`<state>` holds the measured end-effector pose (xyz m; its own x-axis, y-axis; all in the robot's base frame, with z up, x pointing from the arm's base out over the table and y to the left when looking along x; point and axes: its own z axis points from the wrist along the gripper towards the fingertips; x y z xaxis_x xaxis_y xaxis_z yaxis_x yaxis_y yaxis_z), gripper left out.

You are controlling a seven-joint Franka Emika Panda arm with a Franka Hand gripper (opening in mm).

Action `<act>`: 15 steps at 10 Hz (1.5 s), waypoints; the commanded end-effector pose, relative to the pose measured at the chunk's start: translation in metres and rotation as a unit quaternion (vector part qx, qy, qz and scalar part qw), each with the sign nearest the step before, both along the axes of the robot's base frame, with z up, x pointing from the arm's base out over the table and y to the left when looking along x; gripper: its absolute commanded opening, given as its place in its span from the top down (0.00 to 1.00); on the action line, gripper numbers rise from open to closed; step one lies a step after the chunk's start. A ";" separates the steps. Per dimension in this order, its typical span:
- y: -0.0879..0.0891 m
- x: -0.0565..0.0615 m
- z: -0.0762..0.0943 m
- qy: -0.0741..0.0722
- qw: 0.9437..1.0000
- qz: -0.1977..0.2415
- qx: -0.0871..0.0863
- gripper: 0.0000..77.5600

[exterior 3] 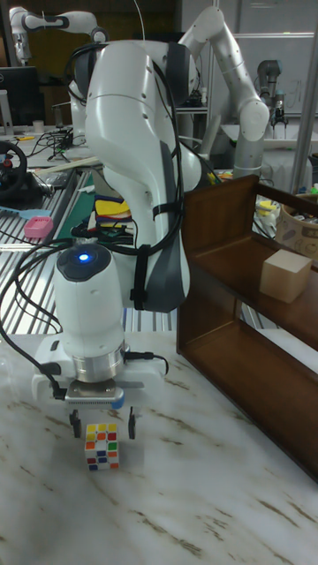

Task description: Put the object on the shelf

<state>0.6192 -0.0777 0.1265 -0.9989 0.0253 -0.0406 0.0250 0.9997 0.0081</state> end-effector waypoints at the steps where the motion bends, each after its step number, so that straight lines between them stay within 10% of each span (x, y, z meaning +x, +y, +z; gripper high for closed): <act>1: -0.003 0.001 -0.001 -0.002 1.000 0.002 -0.002 0.01; 15: -0.006 0.004 -0.032 -0.009 1.000 0.006 0.003 0.01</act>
